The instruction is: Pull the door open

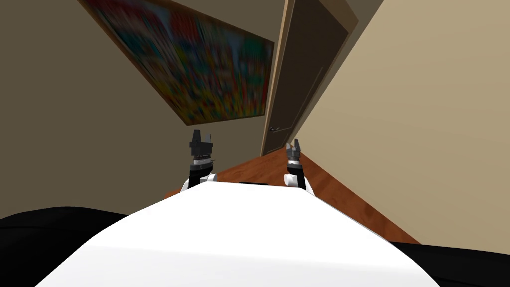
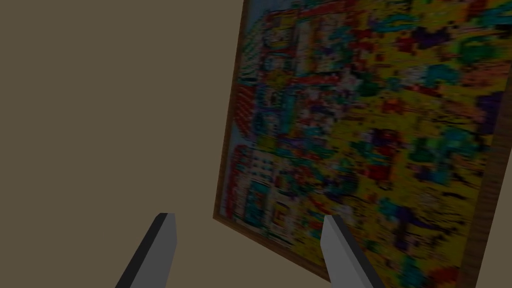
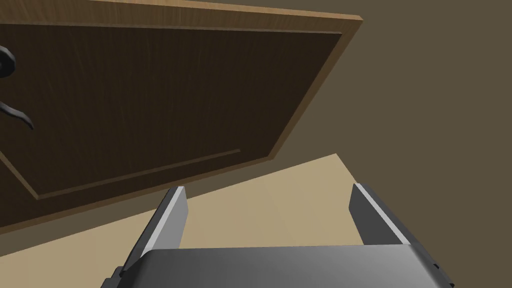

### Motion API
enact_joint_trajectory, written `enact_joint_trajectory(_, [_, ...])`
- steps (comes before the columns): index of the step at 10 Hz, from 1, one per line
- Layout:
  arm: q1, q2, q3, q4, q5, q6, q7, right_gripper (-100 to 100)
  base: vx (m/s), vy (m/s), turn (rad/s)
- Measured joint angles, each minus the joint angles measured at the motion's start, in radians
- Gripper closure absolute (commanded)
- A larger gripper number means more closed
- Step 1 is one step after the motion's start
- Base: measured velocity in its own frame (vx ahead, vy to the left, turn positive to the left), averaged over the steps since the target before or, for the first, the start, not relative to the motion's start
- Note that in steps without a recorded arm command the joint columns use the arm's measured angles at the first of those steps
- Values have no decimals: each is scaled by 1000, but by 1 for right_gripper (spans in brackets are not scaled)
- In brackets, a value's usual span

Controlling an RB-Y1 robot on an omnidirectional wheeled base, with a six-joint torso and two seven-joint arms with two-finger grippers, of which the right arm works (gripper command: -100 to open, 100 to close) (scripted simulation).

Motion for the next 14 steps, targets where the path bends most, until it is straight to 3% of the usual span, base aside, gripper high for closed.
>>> enact_joint_trajectory(2, [-19,-13,10,41,-5,-1,-5,-100,82,-70,97])
enact_joint_trajectory(14, [-113,-106,71,340,-42,-64,-52,-100,80,-80,103])
